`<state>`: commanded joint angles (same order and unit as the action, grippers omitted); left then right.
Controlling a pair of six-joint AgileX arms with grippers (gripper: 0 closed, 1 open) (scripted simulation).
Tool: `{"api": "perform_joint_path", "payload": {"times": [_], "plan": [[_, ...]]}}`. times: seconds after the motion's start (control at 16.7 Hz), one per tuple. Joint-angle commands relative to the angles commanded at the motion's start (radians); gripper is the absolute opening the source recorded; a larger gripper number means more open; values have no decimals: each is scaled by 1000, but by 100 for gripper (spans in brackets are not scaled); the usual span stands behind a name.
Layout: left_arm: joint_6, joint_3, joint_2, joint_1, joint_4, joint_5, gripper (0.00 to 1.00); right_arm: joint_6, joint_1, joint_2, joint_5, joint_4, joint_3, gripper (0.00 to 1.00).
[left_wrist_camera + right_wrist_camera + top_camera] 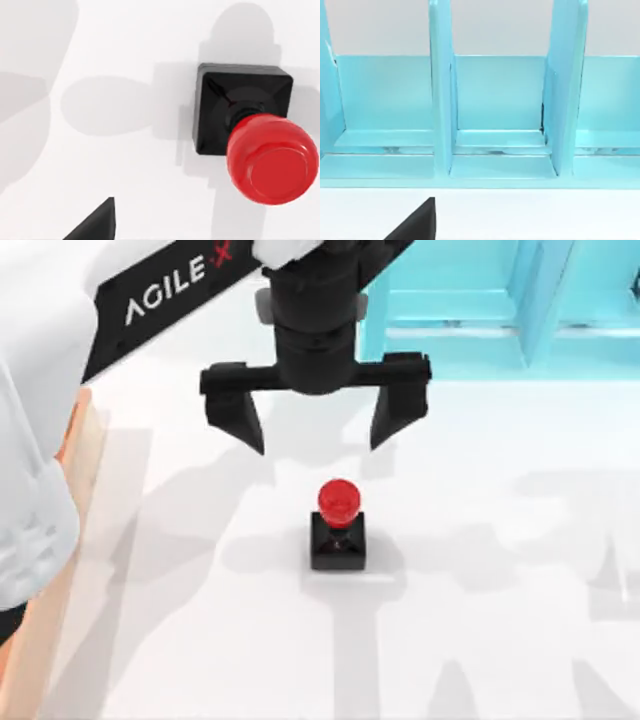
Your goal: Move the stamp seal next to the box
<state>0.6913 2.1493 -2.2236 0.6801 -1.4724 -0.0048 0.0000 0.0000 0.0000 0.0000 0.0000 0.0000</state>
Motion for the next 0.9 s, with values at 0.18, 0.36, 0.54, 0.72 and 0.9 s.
{"api": "perform_joint_path", "payload": {"times": [0.18,0.36,0.54,0.72,0.9], "plan": [[2,57,-42,40,-37,9,100,0,0,0,0,0,0,100],[2,60,-44,43,-40,9,100,0,0,0,0,0,0,100],[1,58,-42,39,-38,8,100,0,0,0,0,0,0,100],[-1,18,-42,40,2,9,100,0,0,0,0,0,0,100],[-2,-96,-43,39,114,9,100,0,0,0,0,0,0,100]]}}
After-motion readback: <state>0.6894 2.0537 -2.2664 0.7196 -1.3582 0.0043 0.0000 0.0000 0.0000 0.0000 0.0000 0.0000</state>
